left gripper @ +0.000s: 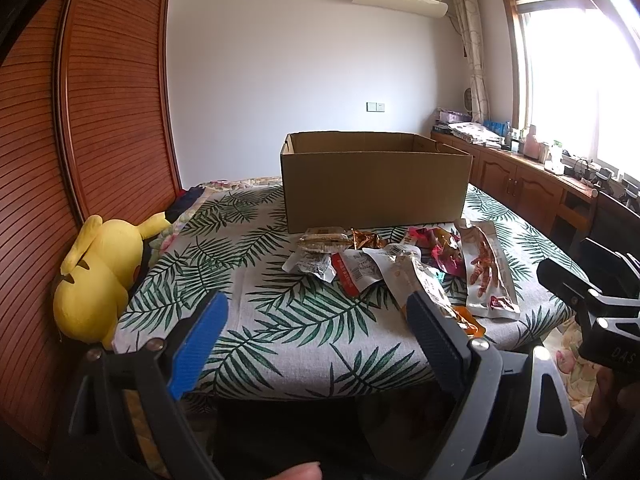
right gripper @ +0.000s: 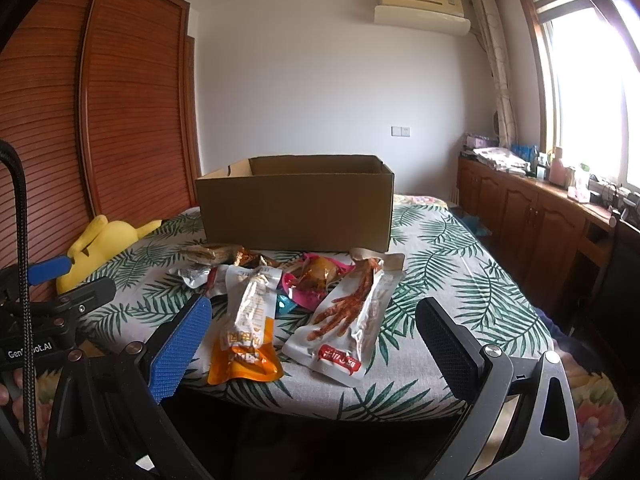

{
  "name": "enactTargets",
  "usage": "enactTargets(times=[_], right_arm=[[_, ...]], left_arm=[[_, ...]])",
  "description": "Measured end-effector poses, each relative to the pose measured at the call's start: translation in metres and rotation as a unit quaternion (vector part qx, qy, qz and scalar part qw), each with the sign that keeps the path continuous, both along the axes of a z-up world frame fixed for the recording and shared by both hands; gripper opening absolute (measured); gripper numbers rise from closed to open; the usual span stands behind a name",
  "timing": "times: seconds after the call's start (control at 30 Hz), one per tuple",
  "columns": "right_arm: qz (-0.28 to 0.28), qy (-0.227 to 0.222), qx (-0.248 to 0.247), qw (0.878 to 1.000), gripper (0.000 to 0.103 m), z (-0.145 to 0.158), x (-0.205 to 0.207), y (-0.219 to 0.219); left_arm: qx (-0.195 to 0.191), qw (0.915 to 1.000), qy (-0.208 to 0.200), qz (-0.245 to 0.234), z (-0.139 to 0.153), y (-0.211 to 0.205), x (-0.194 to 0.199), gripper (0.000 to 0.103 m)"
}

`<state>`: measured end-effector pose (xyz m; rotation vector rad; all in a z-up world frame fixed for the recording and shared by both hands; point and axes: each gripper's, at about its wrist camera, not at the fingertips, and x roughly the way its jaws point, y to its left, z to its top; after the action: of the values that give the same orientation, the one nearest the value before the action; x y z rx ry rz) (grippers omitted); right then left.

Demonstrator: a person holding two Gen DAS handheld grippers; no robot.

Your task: Organize snacks

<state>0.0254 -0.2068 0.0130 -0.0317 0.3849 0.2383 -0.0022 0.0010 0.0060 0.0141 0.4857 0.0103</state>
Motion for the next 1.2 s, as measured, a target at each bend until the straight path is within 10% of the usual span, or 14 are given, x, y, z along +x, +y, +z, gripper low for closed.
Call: enactTargets(times=[1.2], right_arm=[[0.000,-0.003,0.000,1.000,0.103,0.0005,0.0005,0.0006]], left_arm=[[-0.002,1.0000,0.003,-0.002,-0.0010,-0.0028,-0.0029,0.092]])
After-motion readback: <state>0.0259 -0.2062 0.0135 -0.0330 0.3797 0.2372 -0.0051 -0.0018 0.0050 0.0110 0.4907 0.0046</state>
